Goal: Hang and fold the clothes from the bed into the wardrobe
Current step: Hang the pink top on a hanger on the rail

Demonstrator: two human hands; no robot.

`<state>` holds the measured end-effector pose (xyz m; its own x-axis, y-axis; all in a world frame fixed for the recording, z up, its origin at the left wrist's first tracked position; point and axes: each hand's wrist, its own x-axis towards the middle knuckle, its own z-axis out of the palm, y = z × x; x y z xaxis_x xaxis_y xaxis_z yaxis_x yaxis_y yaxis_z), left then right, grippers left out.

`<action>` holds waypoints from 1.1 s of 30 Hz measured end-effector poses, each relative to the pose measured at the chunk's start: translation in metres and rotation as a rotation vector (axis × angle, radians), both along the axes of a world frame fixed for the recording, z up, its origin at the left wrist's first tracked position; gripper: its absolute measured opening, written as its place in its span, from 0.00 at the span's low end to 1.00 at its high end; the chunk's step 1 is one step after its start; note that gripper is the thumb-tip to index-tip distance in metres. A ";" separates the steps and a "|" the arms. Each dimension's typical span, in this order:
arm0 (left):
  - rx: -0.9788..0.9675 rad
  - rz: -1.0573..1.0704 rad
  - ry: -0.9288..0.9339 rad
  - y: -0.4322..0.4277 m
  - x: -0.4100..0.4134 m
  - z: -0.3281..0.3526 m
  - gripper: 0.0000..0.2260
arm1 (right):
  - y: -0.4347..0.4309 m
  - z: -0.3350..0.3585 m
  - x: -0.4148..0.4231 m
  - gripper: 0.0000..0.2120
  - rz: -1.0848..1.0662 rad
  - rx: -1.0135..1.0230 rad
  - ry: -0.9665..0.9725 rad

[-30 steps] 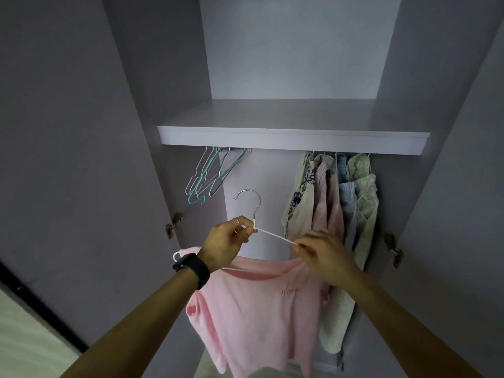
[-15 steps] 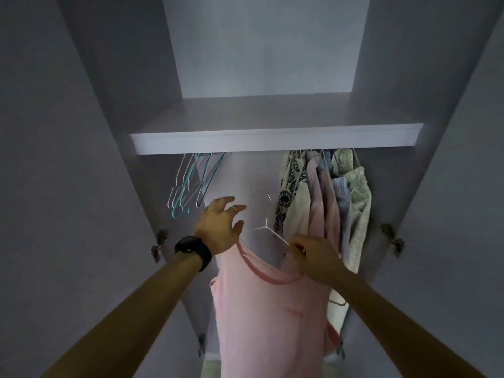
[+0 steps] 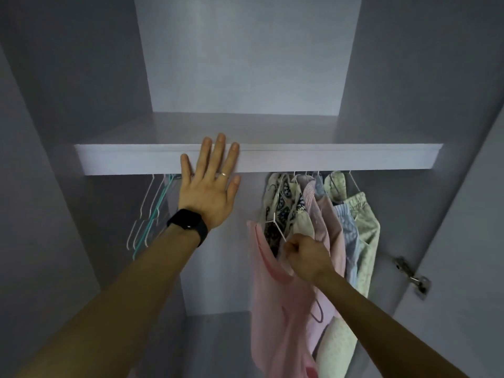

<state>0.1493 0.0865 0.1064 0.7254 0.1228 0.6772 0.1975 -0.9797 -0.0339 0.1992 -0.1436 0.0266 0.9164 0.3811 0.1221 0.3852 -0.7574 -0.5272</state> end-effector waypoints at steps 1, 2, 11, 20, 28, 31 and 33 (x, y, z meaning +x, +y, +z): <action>0.022 0.002 -0.052 0.003 0.009 -0.007 0.28 | 0.006 -0.008 0.009 0.09 -0.021 0.026 -0.013; 0.037 0.004 -0.099 0.006 0.015 -0.011 0.28 | 0.012 -0.017 0.016 0.08 -0.039 0.052 -0.019; 0.164 0.025 -0.383 0.019 0.048 -0.030 0.27 | 0.049 -0.049 0.090 0.05 -0.147 0.109 -0.254; 0.148 0.002 -0.477 0.020 0.058 -0.035 0.26 | 0.083 0.006 0.151 0.12 -0.279 0.052 -0.387; 0.136 -0.016 -0.442 0.021 0.057 -0.035 0.26 | 0.103 -0.008 0.177 0.13 -0.265 -0.034 -0.293; 0.096 -0.017 -0.408 0.019 0.054 -0.035 0.26 | 0.097 -0.010 0.164 0.11 -0.241 -0.072 -0.254; 0.055 -0.012 -0.357 0.018 0.049 -0.033 0.26 | 0.090 0.000 0.146 0.12 -0.213 -0.090 -0.200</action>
